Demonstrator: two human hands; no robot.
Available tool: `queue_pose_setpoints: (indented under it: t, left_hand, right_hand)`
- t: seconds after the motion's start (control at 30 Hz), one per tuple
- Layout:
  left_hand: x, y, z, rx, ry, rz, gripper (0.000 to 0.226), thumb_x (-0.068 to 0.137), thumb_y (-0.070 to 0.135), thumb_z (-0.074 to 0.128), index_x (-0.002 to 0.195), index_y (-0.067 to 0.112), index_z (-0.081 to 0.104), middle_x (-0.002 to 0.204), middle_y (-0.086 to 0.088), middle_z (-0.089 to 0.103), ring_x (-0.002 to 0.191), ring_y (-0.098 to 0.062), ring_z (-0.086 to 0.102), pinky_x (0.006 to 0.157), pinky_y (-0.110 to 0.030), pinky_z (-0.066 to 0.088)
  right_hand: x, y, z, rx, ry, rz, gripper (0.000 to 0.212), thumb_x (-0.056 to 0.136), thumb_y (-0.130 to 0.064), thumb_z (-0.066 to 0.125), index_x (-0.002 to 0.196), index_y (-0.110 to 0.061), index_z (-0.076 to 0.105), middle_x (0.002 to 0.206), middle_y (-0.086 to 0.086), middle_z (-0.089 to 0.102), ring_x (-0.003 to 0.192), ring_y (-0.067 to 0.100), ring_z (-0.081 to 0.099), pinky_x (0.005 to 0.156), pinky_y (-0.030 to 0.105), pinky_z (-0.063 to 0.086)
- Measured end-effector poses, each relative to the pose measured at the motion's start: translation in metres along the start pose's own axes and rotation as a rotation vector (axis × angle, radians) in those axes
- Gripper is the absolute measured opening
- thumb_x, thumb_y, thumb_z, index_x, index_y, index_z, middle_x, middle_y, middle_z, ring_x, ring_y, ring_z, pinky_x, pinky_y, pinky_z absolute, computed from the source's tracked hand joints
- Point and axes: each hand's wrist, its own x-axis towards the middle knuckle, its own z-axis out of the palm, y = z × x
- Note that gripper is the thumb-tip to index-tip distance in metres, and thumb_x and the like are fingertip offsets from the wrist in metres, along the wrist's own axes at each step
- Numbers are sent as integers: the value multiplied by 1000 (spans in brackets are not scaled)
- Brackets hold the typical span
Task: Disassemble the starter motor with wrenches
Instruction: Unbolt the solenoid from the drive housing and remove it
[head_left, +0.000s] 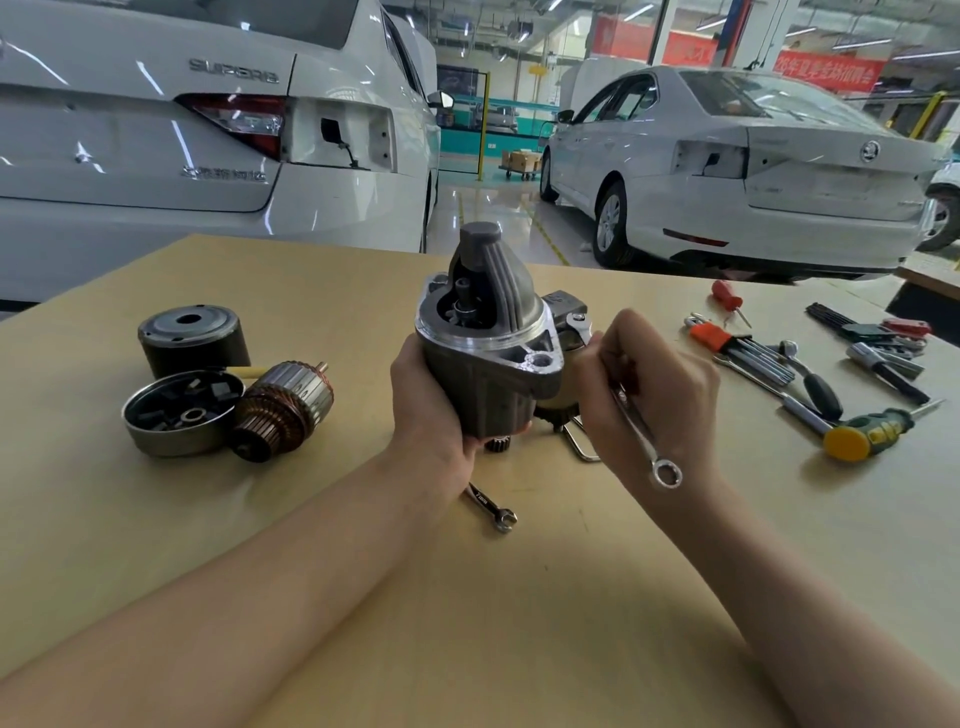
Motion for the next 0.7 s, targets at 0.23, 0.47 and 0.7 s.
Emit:
queue_pose_setpoints:
  t: [0.23,0.47,0.7]
  left_hand:
    - [4,3,-1,20,4,-34,42,94,40,37,86,22,74,86,-4,76,71,-22,72,64,-35,58]
    - [4,7,-2,57,-33,-53,43,96,39,36,89,20,74,84,-4,76,69,-21,74,59,-39,61]
    - [1,9,0,80,-118,-117,55,96,37,32,73,17,78,81,-7,75,65,-24,72,49,-33,57]
  right_hand:
    - [17,5,-11,741,115,778,29,84,-3,69,76,-17,45,48,3,55,30,13,40,35,18,31]
    - [25,10,-14,952,165,1062,46,67,-17,79,94,-17,42,51,1,53,33,8,37,36,19,36]
    - [23,16,-14,803,116,952,37,83,-24,72,101,-7,44,50,0,51,33,10,38,38,21,36]
